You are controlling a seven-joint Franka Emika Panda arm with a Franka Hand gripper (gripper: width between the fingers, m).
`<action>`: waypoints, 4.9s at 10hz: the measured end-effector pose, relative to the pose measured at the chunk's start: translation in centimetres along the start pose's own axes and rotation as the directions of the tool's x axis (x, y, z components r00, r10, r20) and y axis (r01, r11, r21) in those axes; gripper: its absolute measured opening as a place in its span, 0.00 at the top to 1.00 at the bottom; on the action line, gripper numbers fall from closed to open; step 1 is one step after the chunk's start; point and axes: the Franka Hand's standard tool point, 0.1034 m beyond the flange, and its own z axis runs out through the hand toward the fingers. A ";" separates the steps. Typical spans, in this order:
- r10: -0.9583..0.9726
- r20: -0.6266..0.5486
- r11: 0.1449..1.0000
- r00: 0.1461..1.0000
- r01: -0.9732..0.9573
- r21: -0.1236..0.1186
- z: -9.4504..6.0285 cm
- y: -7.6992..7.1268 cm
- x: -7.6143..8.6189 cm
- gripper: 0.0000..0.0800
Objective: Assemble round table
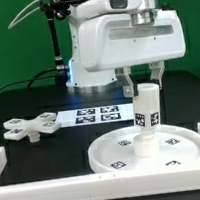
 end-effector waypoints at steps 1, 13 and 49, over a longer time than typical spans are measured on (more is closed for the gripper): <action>0.000 -0.001 1.000 1.000 0.000 -0.001 0.0 0.0 0.0 0.47; 0.000 -0.002 1.000 1.000 0.000 -0.002 -0.2 -0.1 -0.2 0.47; -0.018 -0.032 1.000 0.999 0.017 -0.013 1.1 -0.4 -0.5 0.20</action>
Offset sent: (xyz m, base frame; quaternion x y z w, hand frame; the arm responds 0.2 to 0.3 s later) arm -0.0104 -0.0013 0.0044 0.0001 -0.0109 0.0037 0.9999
